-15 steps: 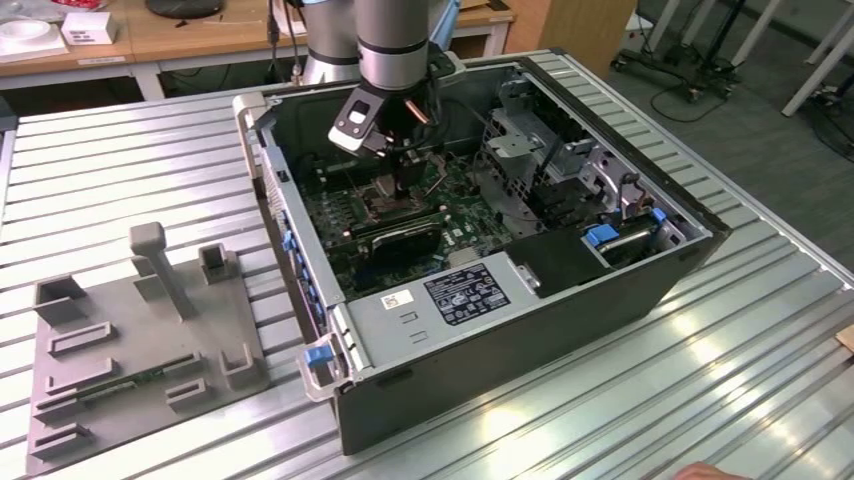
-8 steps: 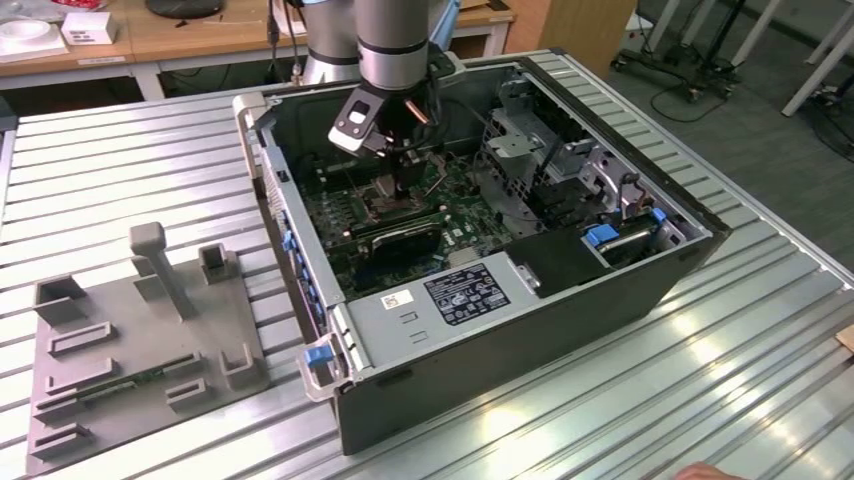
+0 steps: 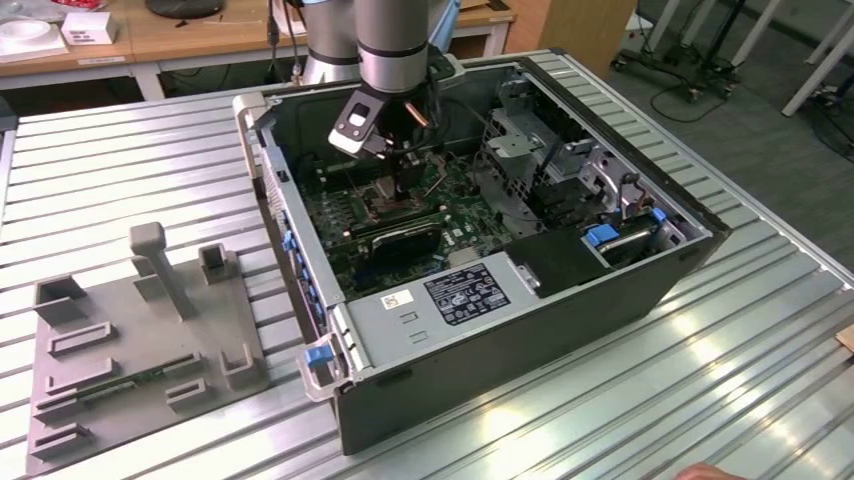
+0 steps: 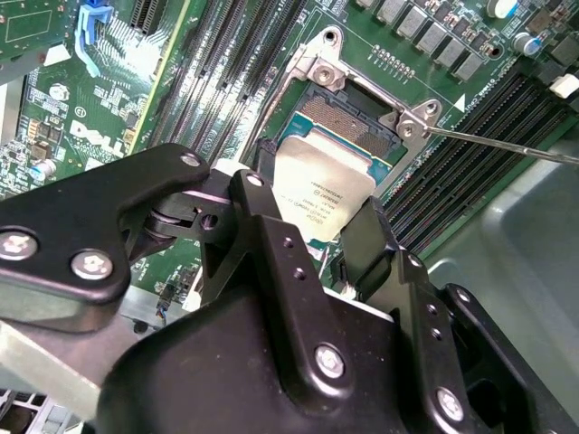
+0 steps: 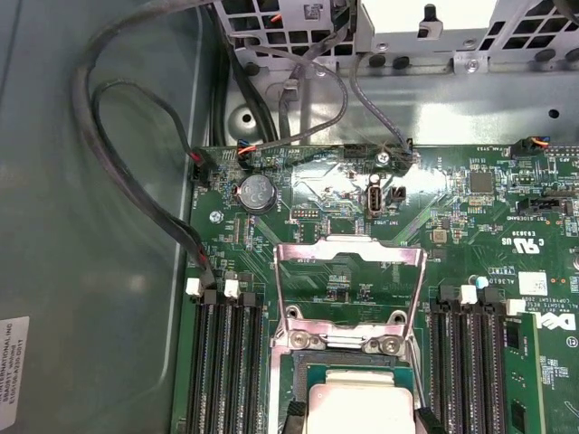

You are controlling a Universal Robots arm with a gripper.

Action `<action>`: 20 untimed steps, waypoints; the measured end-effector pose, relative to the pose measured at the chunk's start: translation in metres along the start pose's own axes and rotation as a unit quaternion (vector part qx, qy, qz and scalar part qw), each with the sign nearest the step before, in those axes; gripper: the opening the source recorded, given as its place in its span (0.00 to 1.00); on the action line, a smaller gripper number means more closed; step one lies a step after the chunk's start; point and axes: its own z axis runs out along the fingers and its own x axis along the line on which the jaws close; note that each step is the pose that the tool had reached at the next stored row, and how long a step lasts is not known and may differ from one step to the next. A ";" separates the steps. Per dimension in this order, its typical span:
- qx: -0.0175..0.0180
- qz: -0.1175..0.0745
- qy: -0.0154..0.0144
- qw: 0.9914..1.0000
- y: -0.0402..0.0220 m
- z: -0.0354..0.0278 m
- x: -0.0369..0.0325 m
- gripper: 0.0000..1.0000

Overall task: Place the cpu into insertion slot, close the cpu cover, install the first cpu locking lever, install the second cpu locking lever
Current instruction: 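Place the cpu into insertion slot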

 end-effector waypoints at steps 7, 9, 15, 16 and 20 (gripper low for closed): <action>0.000 0.000 0.000 1.000 -0.0002 0.0024 -0.0001 0.54; 0.000 0.000 0.000 1.000 -0.0002 0.0025 -0.0001 0.54; 0.000 0.000 -0.001 1.000 -0.0004 0.0057 0.0000 0.54; 0.000 0.000 -0.001 1.000 -0.0006 0.0065 -0.0001 0.54; 0.000 0.000 -0.001 1.000 -0.0008 0.0099 -0.0001 0.54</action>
